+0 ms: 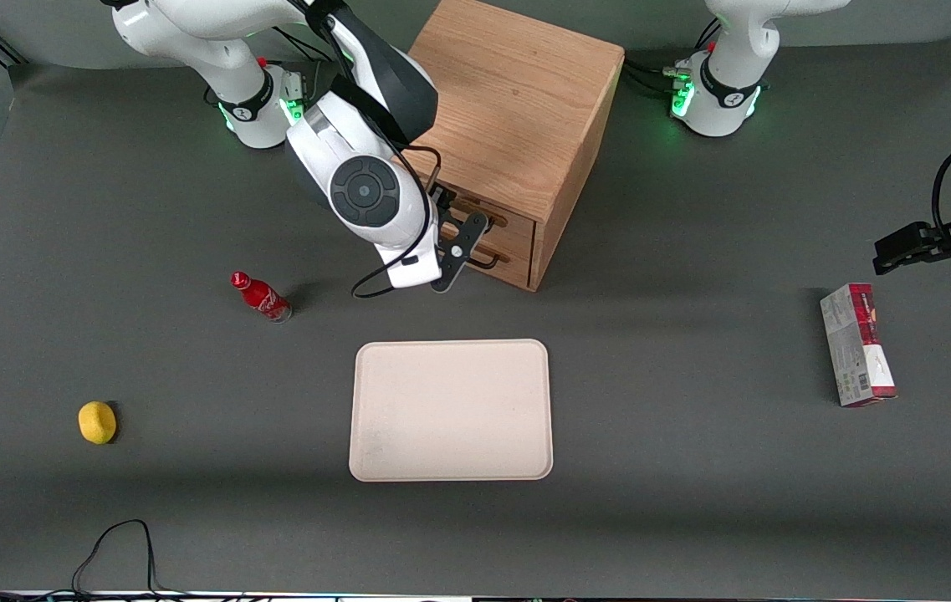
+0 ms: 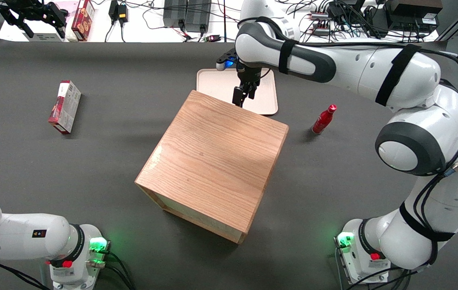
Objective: Open upper drawer
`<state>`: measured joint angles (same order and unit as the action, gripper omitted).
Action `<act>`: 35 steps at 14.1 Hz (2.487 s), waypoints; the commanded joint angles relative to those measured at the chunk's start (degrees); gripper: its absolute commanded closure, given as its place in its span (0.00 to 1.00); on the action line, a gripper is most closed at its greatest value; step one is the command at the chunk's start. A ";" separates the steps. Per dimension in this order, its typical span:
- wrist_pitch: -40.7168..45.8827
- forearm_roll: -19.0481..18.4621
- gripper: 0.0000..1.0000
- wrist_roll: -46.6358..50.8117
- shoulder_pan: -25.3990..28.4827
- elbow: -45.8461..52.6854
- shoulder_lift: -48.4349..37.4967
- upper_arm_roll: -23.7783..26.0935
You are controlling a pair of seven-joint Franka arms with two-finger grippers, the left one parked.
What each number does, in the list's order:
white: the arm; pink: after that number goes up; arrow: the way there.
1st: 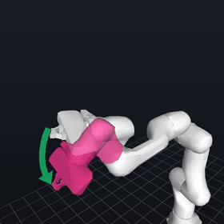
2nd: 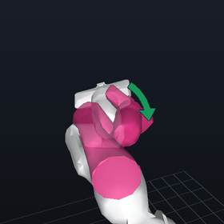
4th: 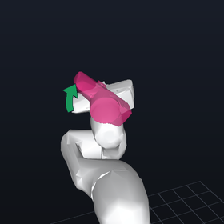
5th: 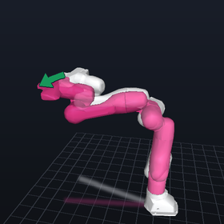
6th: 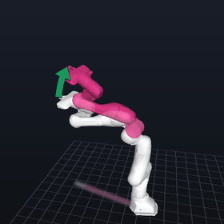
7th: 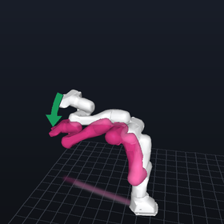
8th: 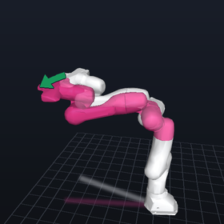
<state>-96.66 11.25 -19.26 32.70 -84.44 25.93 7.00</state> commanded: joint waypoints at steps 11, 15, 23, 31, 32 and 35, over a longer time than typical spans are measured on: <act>-4.33 -1.05 0.00 -6.14 -2.90 0.15 1.85 -0.76; -4.33 -0.97 0.00 -6.67 -3.96 0.50 1.85 -0.68; -4.41 -0.61 0.00 -7.64 -5.37 2.60 2.28 -0.76; -7.23 -1.23 0.00 -7.72 -5.45 3.05 3.25 -1.73; -7.58 -1.23 0.00 -7.72 -5.45 3.14 3.60 -1.82; -8.54 -1.23 0.00 -7.72 -5.45 3.14 4.04 -2.70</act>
<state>-104.67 10.86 -25.73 27.33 -82.90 28.62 4.67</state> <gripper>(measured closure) 0.000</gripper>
